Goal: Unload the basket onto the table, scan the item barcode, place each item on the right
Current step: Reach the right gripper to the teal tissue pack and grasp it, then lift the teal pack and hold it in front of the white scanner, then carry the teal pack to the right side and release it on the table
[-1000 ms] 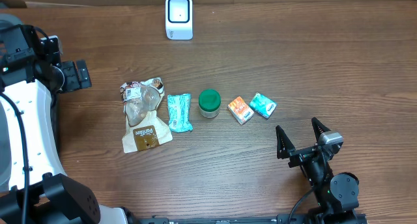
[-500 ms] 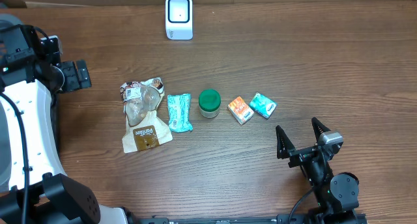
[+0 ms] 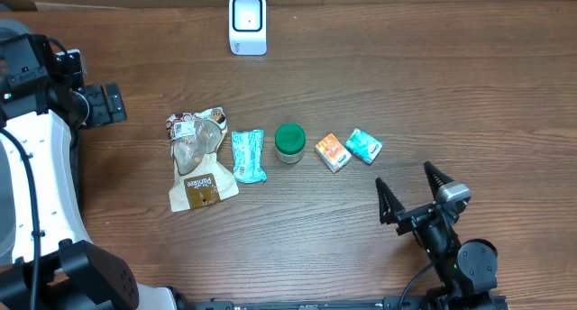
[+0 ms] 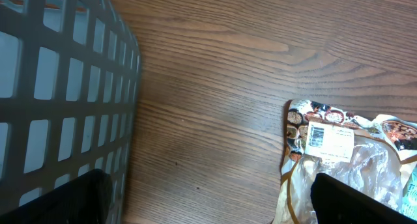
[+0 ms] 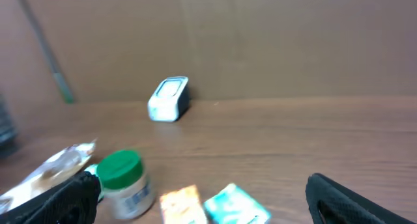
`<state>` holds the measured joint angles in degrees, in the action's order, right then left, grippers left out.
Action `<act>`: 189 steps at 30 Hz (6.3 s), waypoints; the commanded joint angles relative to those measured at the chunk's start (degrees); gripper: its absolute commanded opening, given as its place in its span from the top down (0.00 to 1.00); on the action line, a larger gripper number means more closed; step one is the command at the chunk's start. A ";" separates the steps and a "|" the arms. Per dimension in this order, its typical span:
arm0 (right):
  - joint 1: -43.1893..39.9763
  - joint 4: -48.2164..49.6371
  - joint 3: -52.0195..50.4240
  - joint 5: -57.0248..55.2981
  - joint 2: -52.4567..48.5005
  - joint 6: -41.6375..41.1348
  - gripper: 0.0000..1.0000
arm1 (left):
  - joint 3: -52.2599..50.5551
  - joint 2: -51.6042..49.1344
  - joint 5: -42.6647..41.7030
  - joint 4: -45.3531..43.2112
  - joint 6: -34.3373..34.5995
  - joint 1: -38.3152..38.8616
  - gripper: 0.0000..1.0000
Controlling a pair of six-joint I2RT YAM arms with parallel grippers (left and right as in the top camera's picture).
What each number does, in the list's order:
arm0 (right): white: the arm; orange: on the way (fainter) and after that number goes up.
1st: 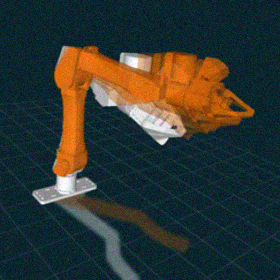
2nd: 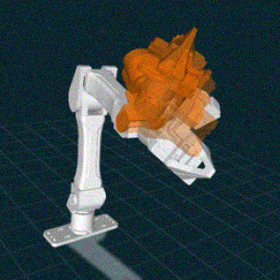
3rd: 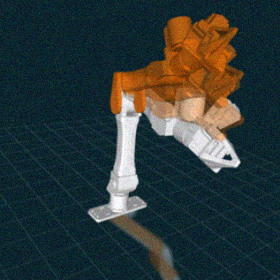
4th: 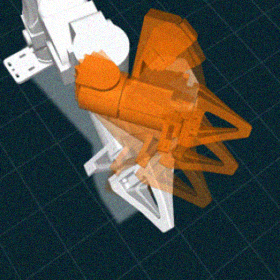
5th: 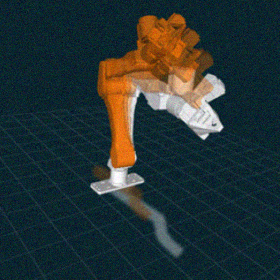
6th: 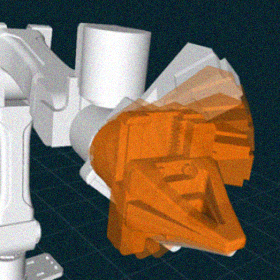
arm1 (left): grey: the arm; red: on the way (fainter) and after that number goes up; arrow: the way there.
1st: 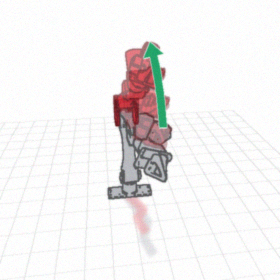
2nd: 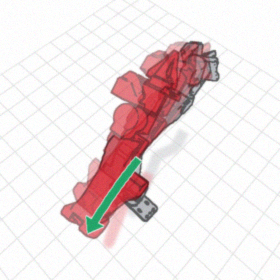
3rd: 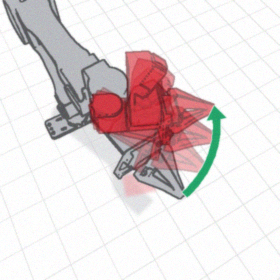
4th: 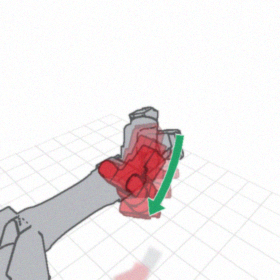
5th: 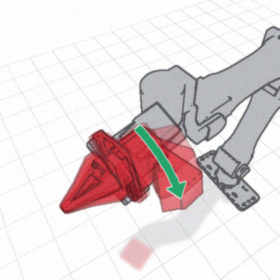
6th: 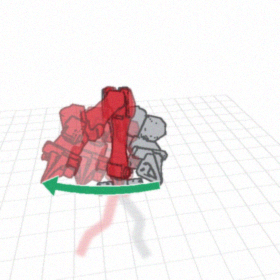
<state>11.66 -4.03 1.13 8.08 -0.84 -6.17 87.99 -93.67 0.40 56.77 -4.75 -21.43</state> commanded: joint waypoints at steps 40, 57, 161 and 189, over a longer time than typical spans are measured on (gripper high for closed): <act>-5.33 -57.22 84.65 4.07 -106.77 14.49 0.50 | -0.52 0.31 0.39 -0.04 0.94 -0.63 0.00; -6.88 -54.47 84.32 12.70 -117.35 26.38 0.56 | -0.52 0.31 0.42 -0.04 0.94 -0.63 0.00; 20.55 13.38 127.47 -26.99 -149.00 38.82 0.96 | -0.52 0.31 0.39 -0.04 0.94 -0.63 0.00; 21.86 10.93 127.51 -25.49 -138.90 30.16 0.96 | -0.52 0.31 0.39 -0.07 0.94 -0.63 0.01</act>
<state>33.41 8.19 128.05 -16.75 -148.73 34.48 87.94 -93.67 0.43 56.97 -4.60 -21.43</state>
